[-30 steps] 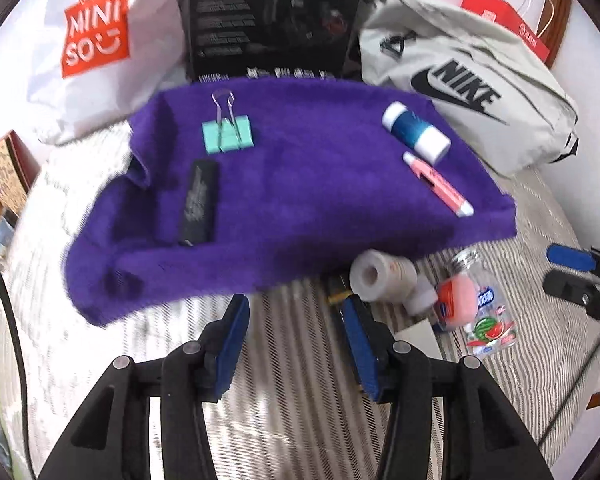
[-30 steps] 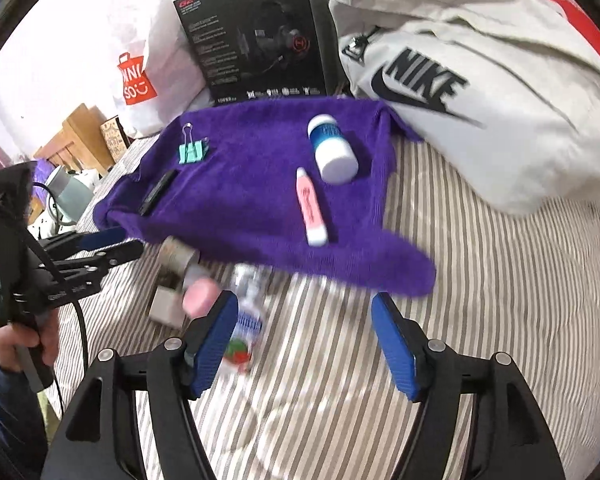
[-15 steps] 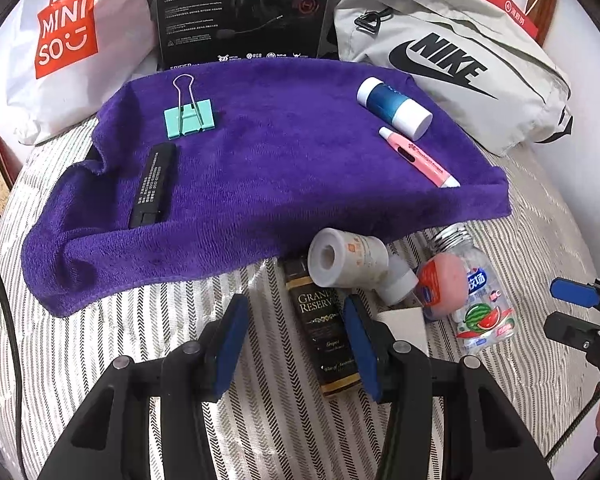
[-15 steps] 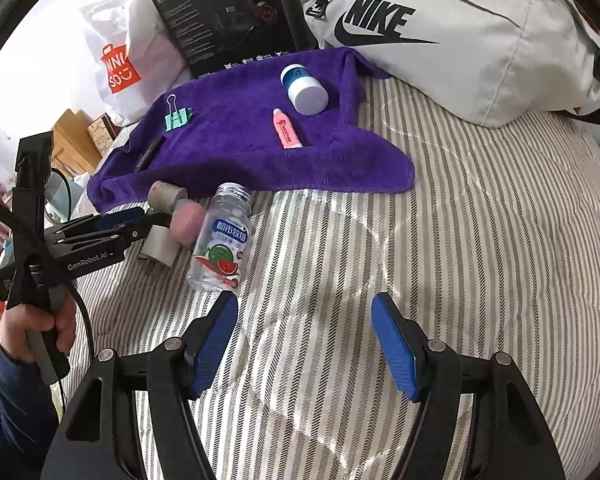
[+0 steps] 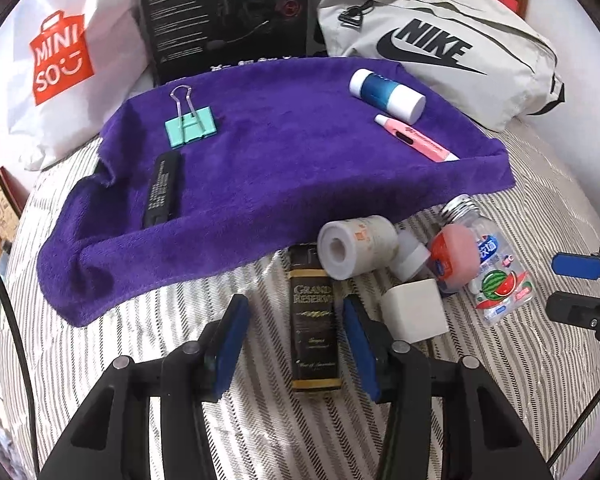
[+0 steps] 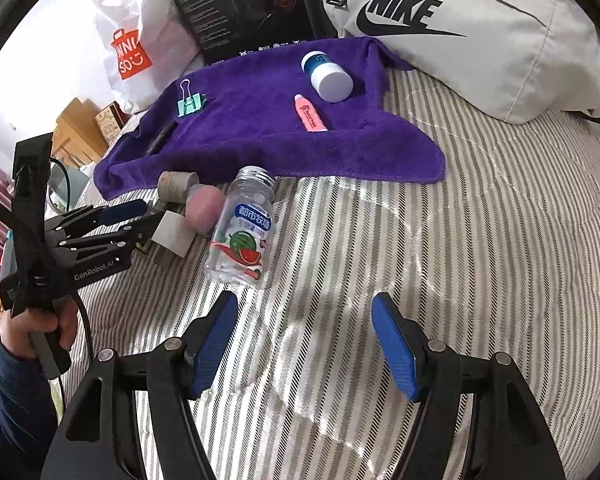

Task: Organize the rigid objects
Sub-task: 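Grasp the Grand Reserve box with the left tool while the right tool grasps the clear candy jar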

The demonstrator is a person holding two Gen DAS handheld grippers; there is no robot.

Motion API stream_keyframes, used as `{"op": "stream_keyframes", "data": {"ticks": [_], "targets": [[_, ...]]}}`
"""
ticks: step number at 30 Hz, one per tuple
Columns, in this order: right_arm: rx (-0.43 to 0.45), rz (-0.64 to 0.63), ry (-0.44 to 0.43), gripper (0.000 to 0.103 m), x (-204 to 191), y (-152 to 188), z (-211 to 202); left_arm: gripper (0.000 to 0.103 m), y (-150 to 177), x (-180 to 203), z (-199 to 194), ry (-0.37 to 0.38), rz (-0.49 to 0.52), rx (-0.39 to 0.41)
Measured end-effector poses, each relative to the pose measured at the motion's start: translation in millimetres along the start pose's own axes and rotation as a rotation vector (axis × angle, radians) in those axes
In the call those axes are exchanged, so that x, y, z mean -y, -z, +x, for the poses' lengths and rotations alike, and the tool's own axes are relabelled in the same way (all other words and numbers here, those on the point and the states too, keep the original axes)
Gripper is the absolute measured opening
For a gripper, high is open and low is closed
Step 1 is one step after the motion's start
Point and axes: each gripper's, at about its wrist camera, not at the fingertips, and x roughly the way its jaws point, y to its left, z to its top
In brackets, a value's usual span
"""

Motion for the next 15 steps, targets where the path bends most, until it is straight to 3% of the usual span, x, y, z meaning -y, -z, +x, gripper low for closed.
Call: {"op": "stream_keyframes", "data": {"ticks": [2, 15], "targets": [[0.004, 0.003, -0.009, 0.069, -2.2, -1.4, 0.8, 0.024, -1.5, 4.0, 0.0, 0.017, 0.017, 0.003], [0.003, -0.024, -0.030, 0.069, -31.4, -30.3, 20.6, 0.023, 4.4, -11.0, -3.8, 0.036, -0.017, 0.001]]}}
